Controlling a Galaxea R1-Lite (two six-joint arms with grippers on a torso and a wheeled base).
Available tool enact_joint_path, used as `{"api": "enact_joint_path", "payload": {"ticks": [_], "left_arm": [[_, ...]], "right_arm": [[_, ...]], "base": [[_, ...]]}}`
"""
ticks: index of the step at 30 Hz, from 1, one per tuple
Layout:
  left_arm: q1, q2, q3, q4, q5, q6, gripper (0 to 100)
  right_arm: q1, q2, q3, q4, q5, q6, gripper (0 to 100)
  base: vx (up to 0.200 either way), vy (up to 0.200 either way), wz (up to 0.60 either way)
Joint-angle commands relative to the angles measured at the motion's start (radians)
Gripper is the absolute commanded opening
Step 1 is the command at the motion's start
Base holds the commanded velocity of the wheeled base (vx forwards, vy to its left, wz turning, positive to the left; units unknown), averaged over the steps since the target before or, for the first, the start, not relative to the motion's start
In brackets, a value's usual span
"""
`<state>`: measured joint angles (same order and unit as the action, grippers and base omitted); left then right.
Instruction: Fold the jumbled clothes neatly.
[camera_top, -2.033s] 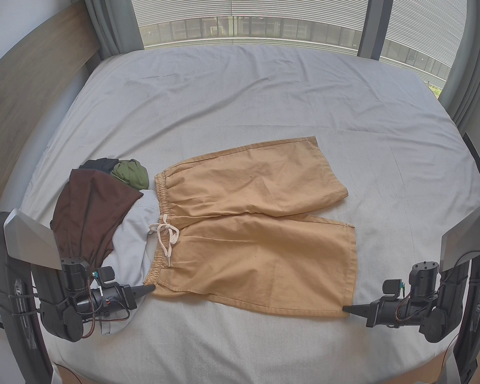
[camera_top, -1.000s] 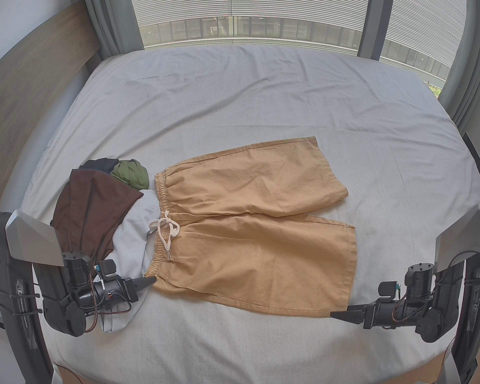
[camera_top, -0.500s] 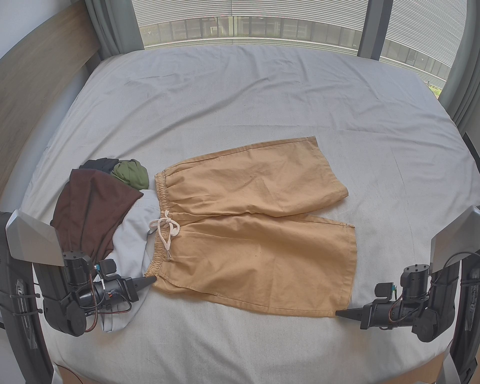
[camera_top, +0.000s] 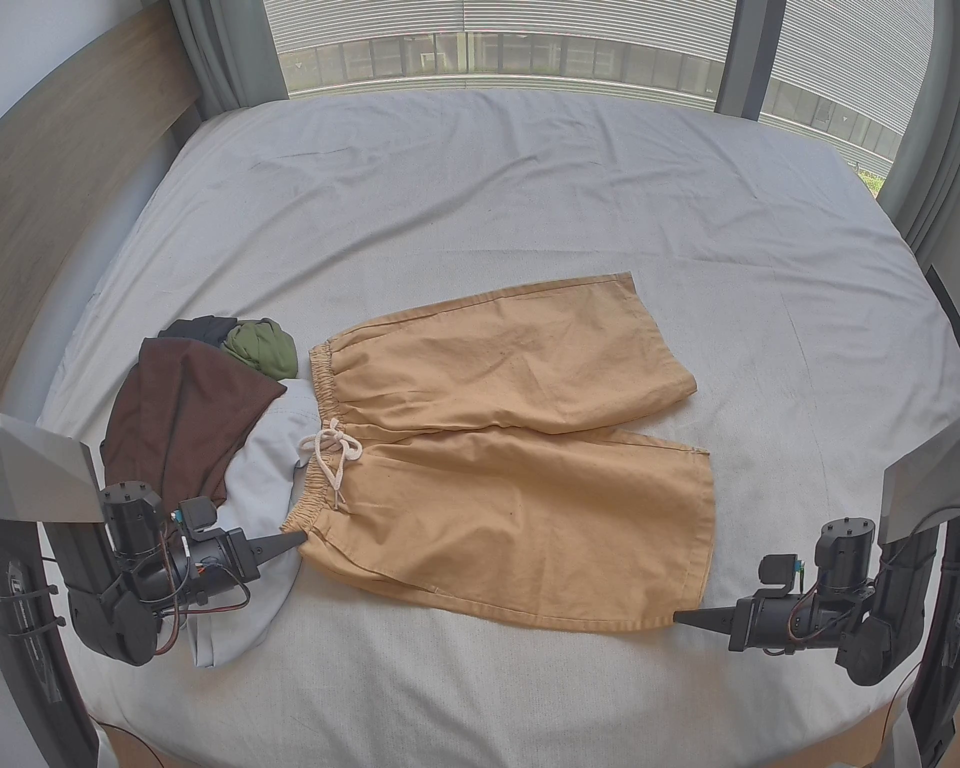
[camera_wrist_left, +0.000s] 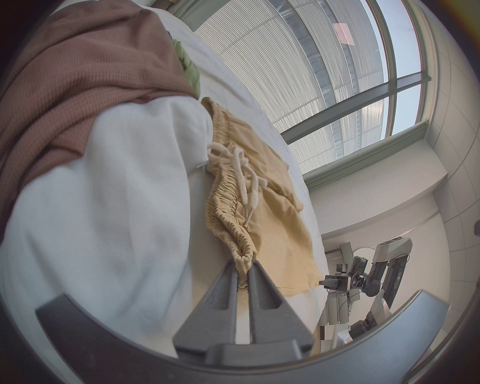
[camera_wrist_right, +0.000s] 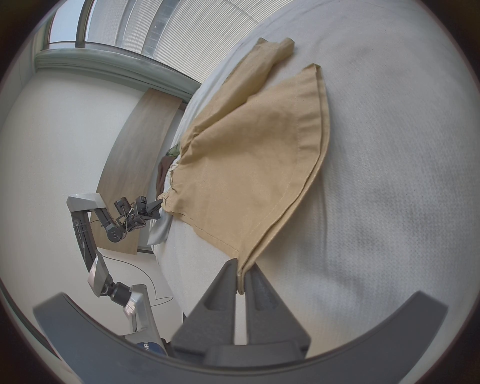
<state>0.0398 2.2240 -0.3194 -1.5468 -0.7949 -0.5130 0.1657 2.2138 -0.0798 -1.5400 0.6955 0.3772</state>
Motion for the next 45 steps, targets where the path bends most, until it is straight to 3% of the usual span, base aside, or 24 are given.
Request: {"api": "enact_joint_path", "payload": {"ticks": [1,6,16,24,33,40,45], "left_arm": [[0.019,-0.057,0.017,0.002,-0.010,-0.007,0],[0.011,-0.058,0.052,0.002,-0.010,-0.006,0],[0.008,-0.057,0.148,0.002,-0.012,0.085,0],[0.014,-0.046,0.212,0.002,-0.012,0.168,0],[0.015,-0.043,0.270,0.002,-0.014,0.222,0],[0.014,-0.081,0.264,-0.001,-0.076,0.234,0],[0.011,-0.099,0.171,-0.003,-0.079,0.220,0]], "right_arm": [[0.003,-0.062,0.020,0.000,0.001,0.003,0],[0.008,-0.063,0.041,0.000,0.001,-0.001,0],[0.012,-0.063,0.080,0.001,0.001,-0.054,0],[0.009,-0.074,0.080,0.097,0.001,-0.126,0],[0.008,-0.102,0.080,0.124,0.001,-0.133,0],[0.011,-0.183,0.078,0.109,0.002,-0.130,0],[0.008,-0.279,0.031,0.109,0.002,-0.104,0]], "base": [[0.000,0.000,0.00],[0.000,0.000,0.00],[0.000,0.000,0.00],[0.000,0.000,0.00],[0.000,0.000,0.00],[0.000,0.000,0.00],[0.000,0.000,0.00]]}}
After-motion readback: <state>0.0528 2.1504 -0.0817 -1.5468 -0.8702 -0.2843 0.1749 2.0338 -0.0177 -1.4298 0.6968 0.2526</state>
